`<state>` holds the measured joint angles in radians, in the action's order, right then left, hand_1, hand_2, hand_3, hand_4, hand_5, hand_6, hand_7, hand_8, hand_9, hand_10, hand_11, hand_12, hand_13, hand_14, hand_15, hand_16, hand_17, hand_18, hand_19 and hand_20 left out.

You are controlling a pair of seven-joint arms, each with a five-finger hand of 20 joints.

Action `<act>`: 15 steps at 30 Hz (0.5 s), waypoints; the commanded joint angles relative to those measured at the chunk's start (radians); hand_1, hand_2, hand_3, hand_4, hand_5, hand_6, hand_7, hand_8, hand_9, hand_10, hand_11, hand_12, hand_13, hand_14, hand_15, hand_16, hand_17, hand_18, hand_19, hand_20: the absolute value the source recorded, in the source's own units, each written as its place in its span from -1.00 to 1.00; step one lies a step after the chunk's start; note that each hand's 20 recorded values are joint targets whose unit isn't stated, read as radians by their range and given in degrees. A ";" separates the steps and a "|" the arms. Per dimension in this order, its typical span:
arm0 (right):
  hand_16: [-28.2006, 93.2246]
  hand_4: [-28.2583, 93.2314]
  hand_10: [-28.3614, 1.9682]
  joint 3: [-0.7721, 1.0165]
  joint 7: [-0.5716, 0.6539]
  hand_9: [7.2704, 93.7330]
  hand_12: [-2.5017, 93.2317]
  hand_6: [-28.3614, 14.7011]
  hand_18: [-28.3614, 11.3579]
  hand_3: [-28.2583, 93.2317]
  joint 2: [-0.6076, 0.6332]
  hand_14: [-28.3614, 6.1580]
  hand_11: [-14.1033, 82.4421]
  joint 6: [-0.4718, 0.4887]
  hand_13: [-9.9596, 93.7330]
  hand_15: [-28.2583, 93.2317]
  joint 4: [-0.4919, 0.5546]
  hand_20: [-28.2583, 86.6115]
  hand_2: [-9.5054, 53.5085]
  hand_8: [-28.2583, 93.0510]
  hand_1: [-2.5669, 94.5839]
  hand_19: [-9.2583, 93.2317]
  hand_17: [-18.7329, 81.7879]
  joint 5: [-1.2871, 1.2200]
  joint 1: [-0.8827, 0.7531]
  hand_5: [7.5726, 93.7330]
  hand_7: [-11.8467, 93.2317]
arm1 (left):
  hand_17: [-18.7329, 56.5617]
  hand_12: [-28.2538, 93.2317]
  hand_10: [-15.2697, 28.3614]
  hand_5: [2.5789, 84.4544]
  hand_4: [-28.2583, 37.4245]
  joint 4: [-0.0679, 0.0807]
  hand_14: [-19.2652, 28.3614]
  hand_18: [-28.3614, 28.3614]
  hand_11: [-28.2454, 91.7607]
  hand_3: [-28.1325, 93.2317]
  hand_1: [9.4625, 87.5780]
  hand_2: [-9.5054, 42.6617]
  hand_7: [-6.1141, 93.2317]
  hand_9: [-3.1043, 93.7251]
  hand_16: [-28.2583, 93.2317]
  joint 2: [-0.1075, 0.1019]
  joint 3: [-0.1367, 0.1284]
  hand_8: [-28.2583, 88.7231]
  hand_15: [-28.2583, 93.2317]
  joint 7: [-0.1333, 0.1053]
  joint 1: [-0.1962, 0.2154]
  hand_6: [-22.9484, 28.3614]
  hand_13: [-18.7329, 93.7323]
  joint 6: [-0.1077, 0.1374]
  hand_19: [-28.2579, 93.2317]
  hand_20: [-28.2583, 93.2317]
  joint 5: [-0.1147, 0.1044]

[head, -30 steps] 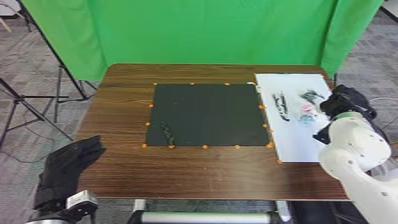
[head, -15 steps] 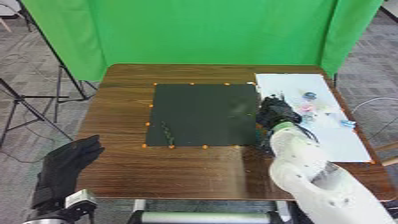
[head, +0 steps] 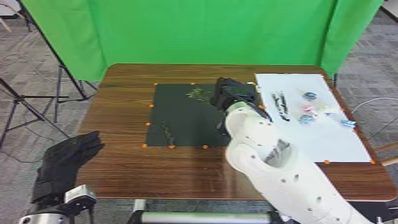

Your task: Arrange flowers

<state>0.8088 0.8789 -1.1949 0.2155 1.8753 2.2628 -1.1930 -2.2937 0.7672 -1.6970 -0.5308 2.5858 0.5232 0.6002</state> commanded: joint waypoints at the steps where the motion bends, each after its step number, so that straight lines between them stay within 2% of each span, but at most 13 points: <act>1: -0.07 -1.00 -0.21 -0.048 0.000 0.82 -0.38 0.17 -0.54 0.72 -0.103 0.08 0.21 0.046 0.78 0.73 -0.092 0.27 -0.74 -0.15 0.15 1.00 0.63 0.030 0.022 0.57 0.03 | -0.72 -0.37 0.73 0.24 -0.71 0.012 0.98 0.82 0.10 0.79 -0.53 -0.39 -0.46 -0.05 -0.77 0.001 0.009 -0.69 0.53 0.021 -0.034 0.49 -0.17 -0.030 0.46 -0.31 0.018; 6: -0.07 -1.00 -0.20 -0.062 0.021 0.81 -0.38 0.17 -0.54 0.71 -0.143 0.08 0.21 0.081 0.78 0.73 -0.140 0.27 -0.73 -0.15 0.15 1.00 0.63 0.027 0.015 0.56 0.03 | -0.72 -0.37 0.73 0.24 -0.71 0.023 0.98 0.82 0.10 0.79 -0.53 -0.39 -0.46 -0.05 -0.77 0.004 0.027 -0.69 0.53 0.039 -0.071 0.49 -0.17 -0.045 0.46 -0.31 0.029; 15: -0.06 -1.00 -0.20 -0.062 0.071 0.80 -0.39 0.16 -0.55 0.72 -0.159 0.05 0.20 0.146 0.77 0.72 -0.178 0.26 -0.73 -0.19 0.13 1.00 0.62 0.012 -0.013 0.55 0.05 | -0.72 -0.37 0.73 0.24 -0.71 0.026 0.98 0.82 0.10 0.79 -0.53 -0.40 -0.46 -0.05 -0.77 0.013 0.017 -0.69 0.54 0.054 -0.076 0.49 -0.17 -0.061 0.46 -0.31 0.040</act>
<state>0.7582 0.9092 -1.3488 0.3382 1.7182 2.2747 -1.1821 -2.2686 0.7702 -1.6723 -0.4940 2.5052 0.4840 0.6255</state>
